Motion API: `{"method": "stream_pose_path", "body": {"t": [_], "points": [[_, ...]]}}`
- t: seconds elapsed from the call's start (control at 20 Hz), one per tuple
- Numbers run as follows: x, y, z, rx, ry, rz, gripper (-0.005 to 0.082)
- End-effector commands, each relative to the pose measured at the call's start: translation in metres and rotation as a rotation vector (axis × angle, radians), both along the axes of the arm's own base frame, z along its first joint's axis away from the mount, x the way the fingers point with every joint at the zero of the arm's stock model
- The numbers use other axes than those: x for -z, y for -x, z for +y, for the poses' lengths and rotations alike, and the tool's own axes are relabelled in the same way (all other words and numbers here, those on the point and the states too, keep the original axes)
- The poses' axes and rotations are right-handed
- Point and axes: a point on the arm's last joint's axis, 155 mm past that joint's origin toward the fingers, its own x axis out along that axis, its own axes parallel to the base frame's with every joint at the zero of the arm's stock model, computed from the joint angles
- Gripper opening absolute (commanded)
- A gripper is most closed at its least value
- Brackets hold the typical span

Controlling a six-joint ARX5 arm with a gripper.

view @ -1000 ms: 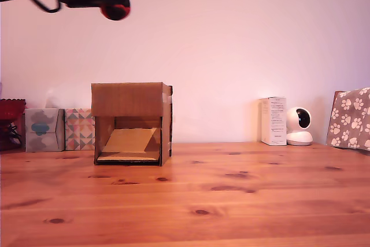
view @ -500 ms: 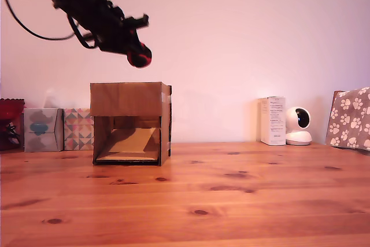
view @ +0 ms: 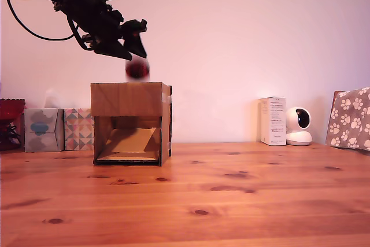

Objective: Drop the footbag into the cardboard dice tower

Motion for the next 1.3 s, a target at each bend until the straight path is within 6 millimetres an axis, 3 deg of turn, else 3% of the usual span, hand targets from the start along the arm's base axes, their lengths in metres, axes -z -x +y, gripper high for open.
{"method": "stream_pose_path", "body": {"t": [0.0,0.1,0.15,0.3,0.35,0.75,1.1,1.25], "points": [[0.01,-0.001,0.0,0.004,-0.02,0.02,0.0768],[0.014,0.006,-0.001,0.01,-0.029,0.056,0.065],[0.015,0.012,-0.001,0.019,-0.031,0.079,0.0525],[0.018,0.034,-0.005,0.057,-0.016,0.166,-0.0043],[0.016,0.039,-0.006,0.069,-0.011,0.176,-0.0003],[-0.002,0.063,-0.003,0.077,0.0,0.143,-0.0024],[0.012,0.103,0.005,0.088,0.027,0.058,-0.0024],[0.028,0.125,0.012,0.082,0.055,0.027,-0.0024]]}}
